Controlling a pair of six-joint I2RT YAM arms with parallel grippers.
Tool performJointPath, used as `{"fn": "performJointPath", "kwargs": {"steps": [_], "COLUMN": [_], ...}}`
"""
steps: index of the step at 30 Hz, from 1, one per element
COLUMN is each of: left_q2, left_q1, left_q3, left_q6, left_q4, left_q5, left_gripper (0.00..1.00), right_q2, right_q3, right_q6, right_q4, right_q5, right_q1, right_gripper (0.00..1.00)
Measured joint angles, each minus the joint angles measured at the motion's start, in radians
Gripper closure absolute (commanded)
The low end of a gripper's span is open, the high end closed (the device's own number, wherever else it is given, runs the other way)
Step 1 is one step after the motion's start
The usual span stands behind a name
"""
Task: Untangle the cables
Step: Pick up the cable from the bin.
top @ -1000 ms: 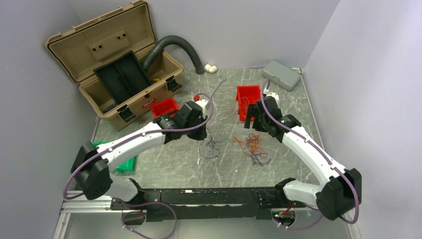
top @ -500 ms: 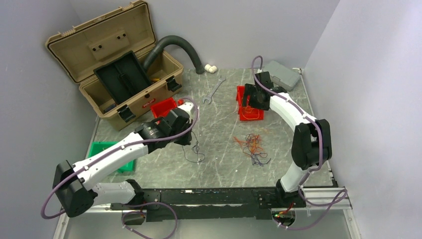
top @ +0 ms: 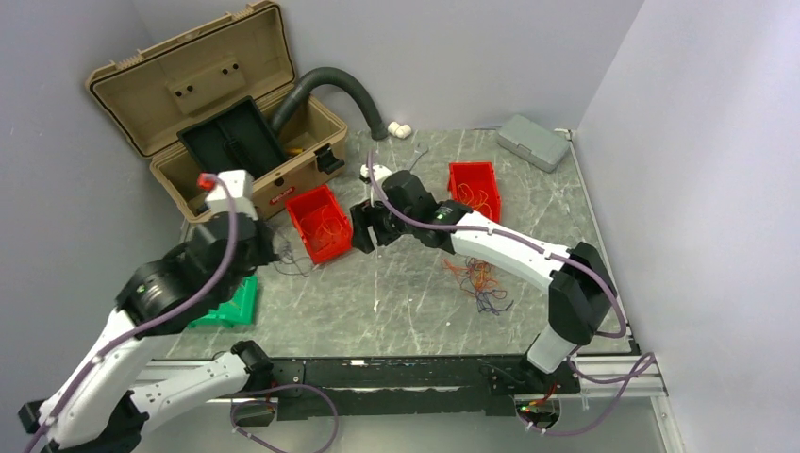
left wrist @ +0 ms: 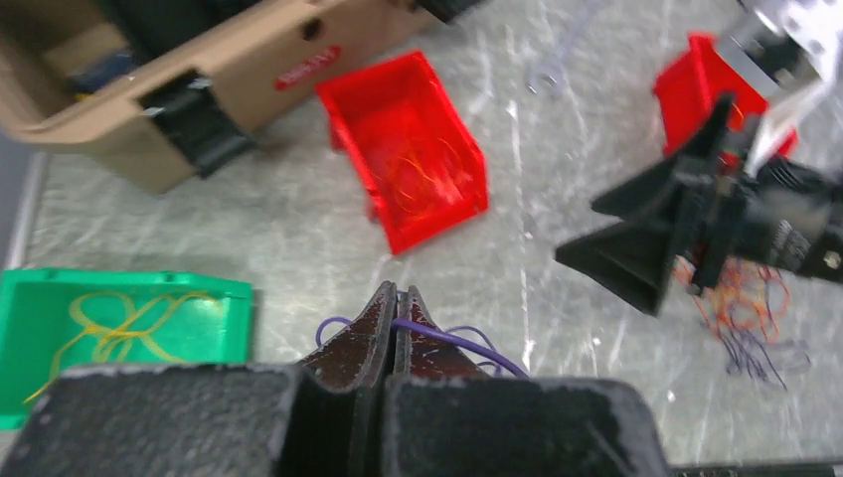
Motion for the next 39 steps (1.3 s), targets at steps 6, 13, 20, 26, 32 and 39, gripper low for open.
{"fn": "performJointPath", "kwargs": {"steps": [6,13,20,26,32,39], "left_q2": [0.001,0.093,0.144,0.213,0.214,0.240], "left_q1": [0.073,0.076,0.079,0.079,0.079,0.079], "left_q3": [0.011,-0.190,-0.251,-0.288,-0.299,-0.301], "left_q6": [-0.051,-0.042,-0.023,-0.001,0.006,0.022], "left_q4": [-0.116,-0.029,0.130,0.230,0.286,0.308], "left_q5": [-0.056,0.112,0.290,0.415,0.452,0.468], "left_gripper": [1.00,1.00,1.00,1.00,1.00,1.00], "right_q2": [-0.063,-0.142,-0.071,0.119,0.256,0.402], "right_q3": [-0.062,-0.076,-0.046,0.079,0.164,0.232], "right_q6": [0.005,0.045,0.061,0.037,0.011,0.013], "right_q4": [0.027,-0.054,-0.120,-0.156,-0.181,-0.192], "right_q5": [0.103,0.207,0.333,0.410,0.420,0.421], "right_q1": [-0.029,-0.288,-0.485,-0.550,-0.585,-0.592], "right_gripper": [0.29,0.30,0.32,0.35,0.39,0.36]}}
